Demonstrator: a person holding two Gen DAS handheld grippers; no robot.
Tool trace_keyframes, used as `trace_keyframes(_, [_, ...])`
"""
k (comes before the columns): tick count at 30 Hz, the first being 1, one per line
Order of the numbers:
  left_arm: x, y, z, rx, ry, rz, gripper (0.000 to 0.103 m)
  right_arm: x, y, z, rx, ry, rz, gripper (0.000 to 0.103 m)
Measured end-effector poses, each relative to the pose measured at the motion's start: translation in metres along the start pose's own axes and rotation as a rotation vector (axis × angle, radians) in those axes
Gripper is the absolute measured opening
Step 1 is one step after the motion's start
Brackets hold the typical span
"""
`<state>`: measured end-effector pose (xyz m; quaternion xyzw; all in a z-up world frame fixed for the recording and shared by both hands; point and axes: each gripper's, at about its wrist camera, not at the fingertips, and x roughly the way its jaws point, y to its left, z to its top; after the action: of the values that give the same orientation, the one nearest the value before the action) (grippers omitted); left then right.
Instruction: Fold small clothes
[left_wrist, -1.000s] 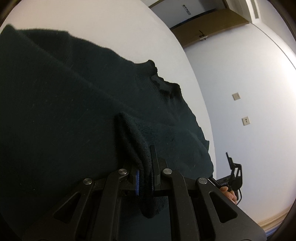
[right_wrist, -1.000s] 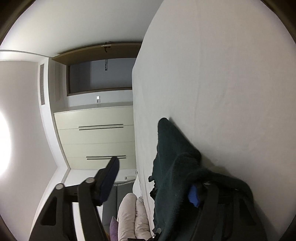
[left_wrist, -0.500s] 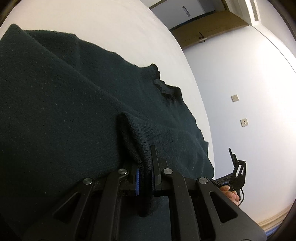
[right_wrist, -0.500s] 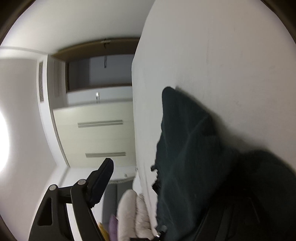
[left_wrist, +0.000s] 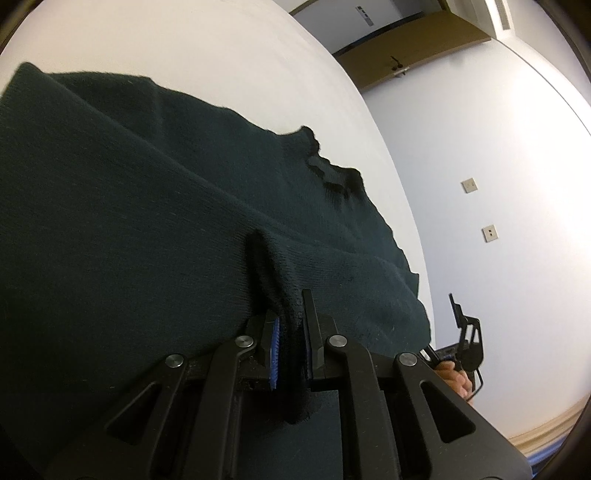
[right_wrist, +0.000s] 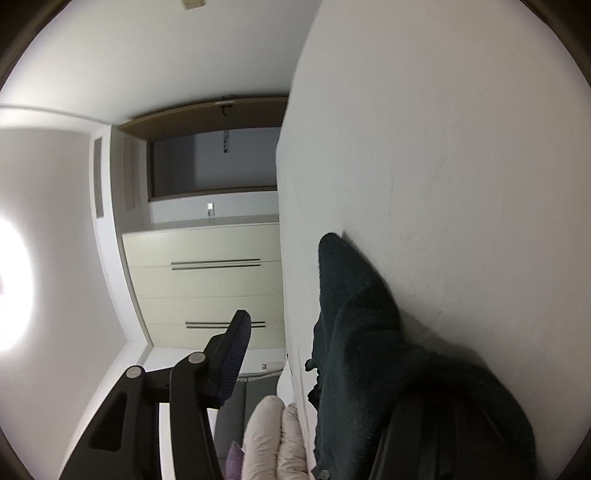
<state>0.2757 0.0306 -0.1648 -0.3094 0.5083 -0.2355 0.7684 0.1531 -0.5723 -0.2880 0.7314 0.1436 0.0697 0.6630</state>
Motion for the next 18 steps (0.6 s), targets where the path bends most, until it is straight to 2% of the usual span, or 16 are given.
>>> trace_keyframes(5, [-0.019,0.0,0.0,0.017,-0.029,0.099,0.009,-0.009,0.002,-0.009,0.023,0.029,0.01,0.068])
trace_keyframes(7, [-0.03,-0.001,0.0,0.014,-0.055,0.179,0.009,-0.017,0.003,-0.019,0.049,0.037,0.021,0.079])
trace_keyframes(9, [-0.041,-0.007,-0.001,0.022,-0.097,0.256,0.009,-0.031,0.006,-0.034,0.07,0.034,0.02,0.086])
trace_keyframes(11, [-0.049,-0.024,-0.004,0.087,-0.134,0.269,0.009,-0.048,0.009,-0.048,0.08,0.021,0.021,0.09])
trace_keyframes(15, [-0.034,-0.066,-0.014,0.263,-0.111,0.268,0.009,-0.081,0.014,-0.061,0.1,-0.034,0.004,0.094])
trace_keyframes(18, [-0.016,-0.072,-0.018,0.299,-0.081,0.267,0.009,-0.081,0.032,-0.065,0.041,-0.022,-0.03,0.094])
